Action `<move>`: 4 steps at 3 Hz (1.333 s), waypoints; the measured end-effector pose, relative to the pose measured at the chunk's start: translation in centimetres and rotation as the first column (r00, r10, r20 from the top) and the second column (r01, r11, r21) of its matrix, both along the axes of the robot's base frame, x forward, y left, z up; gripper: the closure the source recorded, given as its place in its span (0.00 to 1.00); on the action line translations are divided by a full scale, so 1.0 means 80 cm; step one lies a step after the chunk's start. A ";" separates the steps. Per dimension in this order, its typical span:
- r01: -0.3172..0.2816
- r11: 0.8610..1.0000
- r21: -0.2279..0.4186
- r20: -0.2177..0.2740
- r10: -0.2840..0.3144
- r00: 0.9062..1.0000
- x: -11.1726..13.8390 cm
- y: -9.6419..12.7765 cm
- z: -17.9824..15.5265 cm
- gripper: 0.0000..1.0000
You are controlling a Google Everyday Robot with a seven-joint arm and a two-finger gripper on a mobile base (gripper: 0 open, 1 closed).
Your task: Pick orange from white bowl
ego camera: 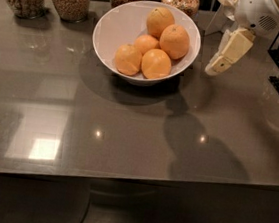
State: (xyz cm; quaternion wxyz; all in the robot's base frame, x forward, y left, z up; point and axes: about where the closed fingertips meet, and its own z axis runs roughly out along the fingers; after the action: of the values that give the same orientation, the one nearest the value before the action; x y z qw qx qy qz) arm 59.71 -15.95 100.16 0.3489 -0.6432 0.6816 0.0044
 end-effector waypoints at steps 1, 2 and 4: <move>-0.034 0.997 -0.063 0.053 0.037 0.998 0.036 0.011 -0.001 0.00; -0.057 0.995 -0.087 0.078 0.064 0.995 0.076 0.027 -0.001 0.00; -0.069 0.995 -0.076 0.037 0.072 0.997 0.126 0.047 -0.027 0.23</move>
Offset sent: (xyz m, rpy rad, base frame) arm 0.1016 0.0334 0.0071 -0.1089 -0.1271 0.0848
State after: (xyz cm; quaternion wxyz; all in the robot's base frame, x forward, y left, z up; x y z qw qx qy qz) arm 69.76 -12.16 98.03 0.3376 -0.6793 0.6512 -0.0214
